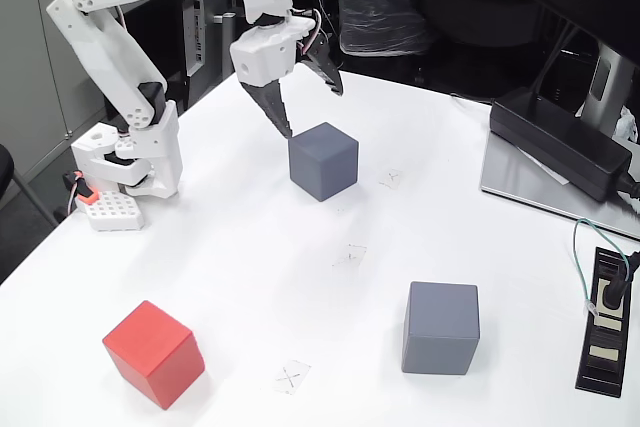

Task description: Stack the three blocks in an ordered color.

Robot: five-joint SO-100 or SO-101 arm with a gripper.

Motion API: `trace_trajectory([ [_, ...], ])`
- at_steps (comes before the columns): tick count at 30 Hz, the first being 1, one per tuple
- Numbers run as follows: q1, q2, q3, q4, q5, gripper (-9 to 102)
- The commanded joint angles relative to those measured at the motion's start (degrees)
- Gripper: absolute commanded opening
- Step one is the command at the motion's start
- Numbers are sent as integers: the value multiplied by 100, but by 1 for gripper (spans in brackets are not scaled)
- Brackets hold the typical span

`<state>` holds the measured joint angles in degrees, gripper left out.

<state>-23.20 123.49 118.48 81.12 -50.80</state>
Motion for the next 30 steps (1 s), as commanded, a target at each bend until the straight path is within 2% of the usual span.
trace_trajectory([
  [1,-18,-272,-53,-53,62,34],
  [6,-26,-1222,-308,-396,114,34],
  [12,-44,-1854,-457,-967,870,34],
  [17,-123,-1881,-466,-1011,1002,34],
  [25,-976,-1934,-378,-1011,1081,34],
  [30,-1037,-1951,-369,-1011,1081,34],
])
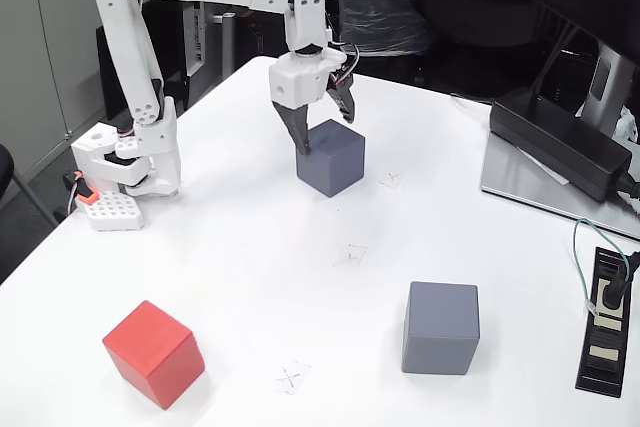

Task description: Stack the three blocks in an ordered color.

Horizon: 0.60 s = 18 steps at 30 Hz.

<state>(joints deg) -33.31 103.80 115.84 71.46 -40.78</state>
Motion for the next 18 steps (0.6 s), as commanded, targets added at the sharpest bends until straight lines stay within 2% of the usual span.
trace_trajectory([
  [1,-26,18,-97,-44,79,34],
  [10,-26,-448,-114,-62,79,33],
  [18,-18,-712,-185,-316,88,25],
])
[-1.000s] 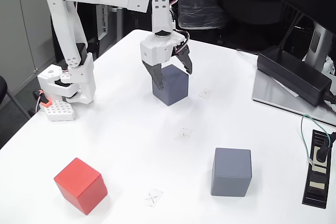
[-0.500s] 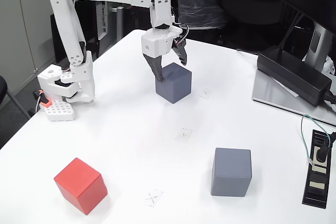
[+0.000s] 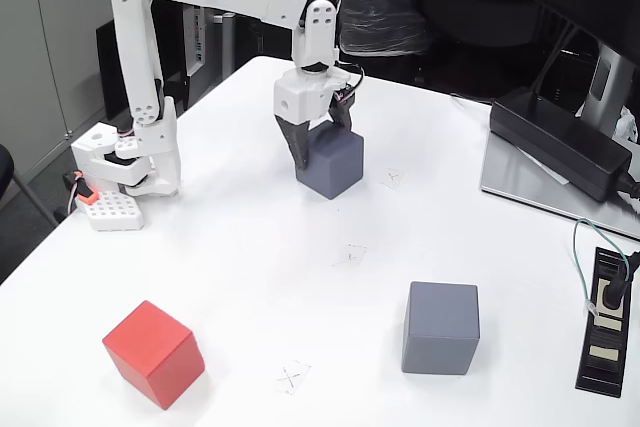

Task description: Stack the three blocks in an ordered color.

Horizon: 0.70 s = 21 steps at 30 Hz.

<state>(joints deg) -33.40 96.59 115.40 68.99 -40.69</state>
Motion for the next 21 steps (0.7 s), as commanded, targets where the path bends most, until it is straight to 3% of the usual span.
trace_trajectory([
  [1,-9,9,-141,-70,79,24],
  [12,9,149,-431,-18,703,12],
  [21,1011,606,-1257,756,756,12],
])
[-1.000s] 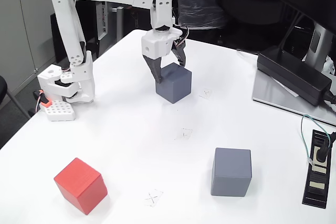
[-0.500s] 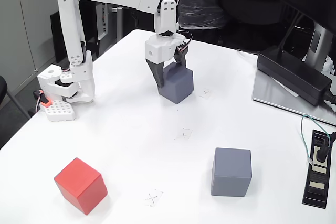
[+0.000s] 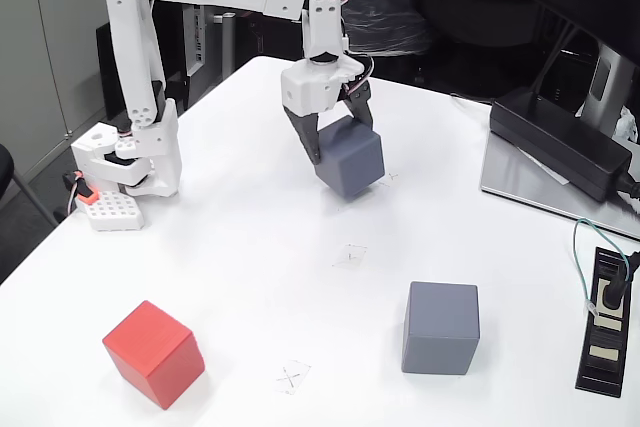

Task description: Stack the three blocks in an ordered color.

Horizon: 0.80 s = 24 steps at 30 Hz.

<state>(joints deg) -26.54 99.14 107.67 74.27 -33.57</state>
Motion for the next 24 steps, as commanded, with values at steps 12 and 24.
trace_trajectory([
  [12,2092,589,-2074,1670,-615,11],
  [24,4359,606,-2101,1644,-3929,11],
])
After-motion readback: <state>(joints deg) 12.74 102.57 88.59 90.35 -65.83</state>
